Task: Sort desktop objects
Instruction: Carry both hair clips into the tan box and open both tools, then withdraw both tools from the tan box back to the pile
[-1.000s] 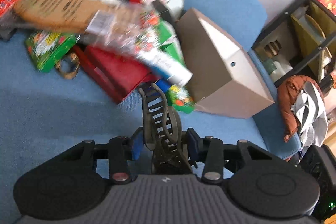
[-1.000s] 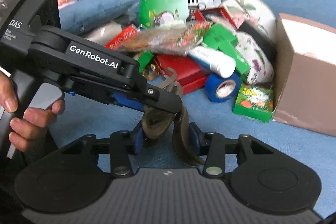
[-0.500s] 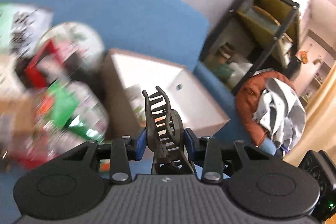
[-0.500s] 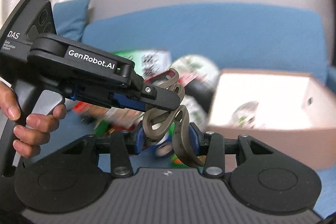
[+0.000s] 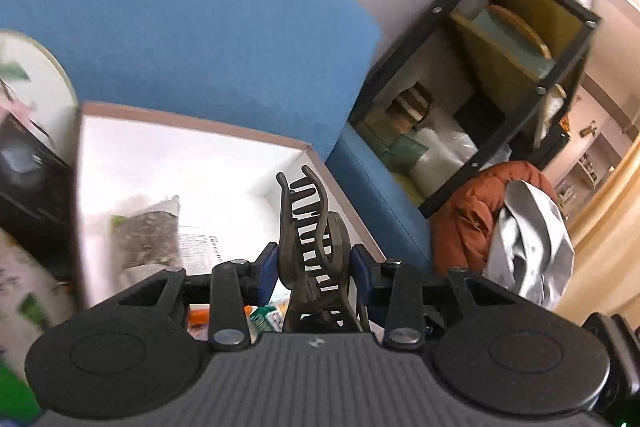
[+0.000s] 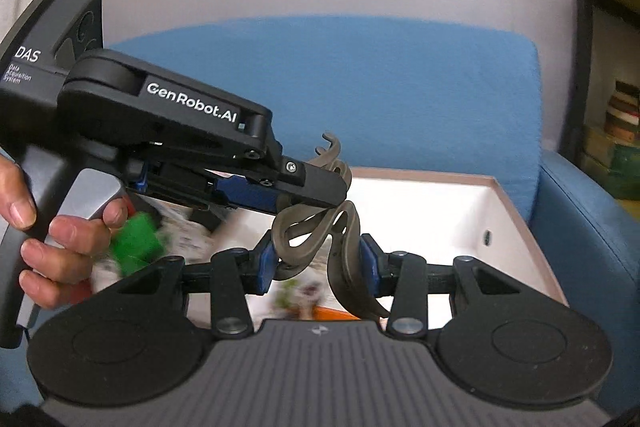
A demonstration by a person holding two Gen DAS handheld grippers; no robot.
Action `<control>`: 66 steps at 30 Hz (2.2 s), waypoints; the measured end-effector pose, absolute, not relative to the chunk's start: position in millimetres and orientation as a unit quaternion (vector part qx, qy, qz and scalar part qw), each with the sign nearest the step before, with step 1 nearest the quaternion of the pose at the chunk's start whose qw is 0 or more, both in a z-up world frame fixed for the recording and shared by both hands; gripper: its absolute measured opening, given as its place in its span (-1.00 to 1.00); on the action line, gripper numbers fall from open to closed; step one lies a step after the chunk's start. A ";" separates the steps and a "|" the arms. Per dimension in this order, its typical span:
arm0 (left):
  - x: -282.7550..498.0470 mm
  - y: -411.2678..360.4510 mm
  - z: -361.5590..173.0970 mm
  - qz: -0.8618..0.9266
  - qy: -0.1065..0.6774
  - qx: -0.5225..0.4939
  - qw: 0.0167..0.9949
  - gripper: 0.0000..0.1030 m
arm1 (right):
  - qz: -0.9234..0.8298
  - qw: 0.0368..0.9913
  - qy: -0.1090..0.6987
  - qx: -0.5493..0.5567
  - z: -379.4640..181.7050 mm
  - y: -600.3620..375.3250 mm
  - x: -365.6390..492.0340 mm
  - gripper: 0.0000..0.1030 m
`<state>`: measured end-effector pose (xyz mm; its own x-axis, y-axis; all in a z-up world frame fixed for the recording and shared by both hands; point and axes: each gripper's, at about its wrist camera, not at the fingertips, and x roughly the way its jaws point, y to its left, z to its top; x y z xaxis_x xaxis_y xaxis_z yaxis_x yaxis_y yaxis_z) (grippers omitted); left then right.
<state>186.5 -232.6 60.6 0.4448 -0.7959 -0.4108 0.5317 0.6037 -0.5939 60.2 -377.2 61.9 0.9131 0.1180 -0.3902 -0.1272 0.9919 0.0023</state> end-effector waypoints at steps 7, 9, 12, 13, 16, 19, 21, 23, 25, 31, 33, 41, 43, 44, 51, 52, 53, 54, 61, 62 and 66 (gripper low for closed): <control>224.6 -276.0 30.6 -0.390 0.392 -0.198 0.809 -0.19 | 0.045 0.966 0.253 0.002 37.6 -413.2 102.2 -0.19; 232.7 -283.6 20.2 -0.386 0.409 -0.204 0.801 -0.18 | 0.038 0.962 0.269 0.006 27.8 -422.1 107.5 -0.19; 240.6 -290.9 8.3 -0.378 0.427 -0.205 0.795 -0.17 | 0.029 0.956 0.291 -0.002 14.2 -426.3 113.7 -0.19; 242.7 -293.0 5.8 -0.375 0.432 -0.204 0.795 -0.16 | 0.028 0.954 0.298 -0.004 11.9 -427.9 117.5 -0.19; 247.0 -297.6 0.8 -0.362 0.447 -0.198 0.793 -0.09 | 0.022 0.948 0.318 -0.025 3.8 -424.6 123.9 -0.18; 250.0 -295.6 0.9 -0.365 0.454 -0.211 0.785 0.65 | 0.002 0.937 0.347 -0.047 -5.2 -420.8 133.0 -0.18; 248.7 -291.8 2.4 -0.367 0.452 -0.215 0.784 0.82 | -0.003 0.935 0.353 -0.037 -8.3 -425.2 137.6 -0.10; 247.4 -288.5 4.8 -0.362 0.453 -0.215 0.786 0.90 | -0.008 0.936 0.350 -0.031 -6.2 -426.0 133.3 0.14; 247.0 -287.2 6.7 -0.354 0.455 -0.218 0.788 0.92 | -0.018 0.937 0.347 -0.031 -6.3 -425.0 130.4 0.43; 239.2 -279.5 14.6 -0.346 0.446 -0.200 0.801 0.93 | -0.041 0.943 0.329 -0.040 2.9 -416.2 117.2 0.60; 236.0 -280.6 17.5 -0.345 0.443 -0.191 0.805 0.93 | -0.043 0.944 0.325 -0.034 6.2 -415.2 115.8 0.67; 212.2 -263.7 36.9 -0.344 0.419 -0.166 0.824 0.93 | -0.050 0.951 0.305 -0.033 29.3 -392.8 100.8 0.74; 202.8 -256.6 42.5 -0.339 0.413 -0.156 0.831 0.93 | -0.057 0.949 0.307 -0.032 33.7 -385.9 96.2 0.74; 197.9 -252.3 45.2 -0.336 0.408 -0.149 0.835 0.93 | -0.060 0.948 0.310 -0.029 35.4 -382.5 94.0 0.74; 149.6 -213.1 68.2 -0.282 0.341 -0.076 0.894 0.93 | -0.036 0.946 0.323 -0.011 45.0 -348.4 68.3 0.74; 141.6 -205.0 70.9 -0.274 0.336 -0.072 0.898 0.93 | -0.028 0.945 0.326 -0.006 45.6 -341.6 63.4 0.74; 135.3 -197.9 72.9 -0.269 0.333 -0.071 0.901 0.93 | -0.021 0.944 0.328 -0.003 46.3 -334.9 58.7 0.74; 128.0 -190.0 74.7 -0.263 0.331 -0.069 0.904 0.93 | -0.015 0.944 0.329 -0.001 46.8 -328.0 53.9 0.74; 91.7 -144.7 79.3 -0.216 0.309 -0.057 0.924 0.93 | 0.021 0.947 0.320 -0.003 47.6 -278.9 23.8 0.74; 88.9 -140.1 79.3 -0.208 0.306 -0.055 0.927 0.93 | 0.025 0.948 0.318 -0.005 46.7 -272.3 20.5 0.74; 82.7 -119.6 74.1 -0.197 0.315 -0.066 0.926 0.93 | 0.037 0.947 0.319 -0.008 42.2 -250.8 11.6 0.74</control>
<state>82.7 -119.6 74.1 0.7244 -0.4061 -0.5571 0.3227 0.9138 -0.2465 11.6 -250.8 42.2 0.7944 0.0646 -0.6039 -0.0742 0.9972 0.0090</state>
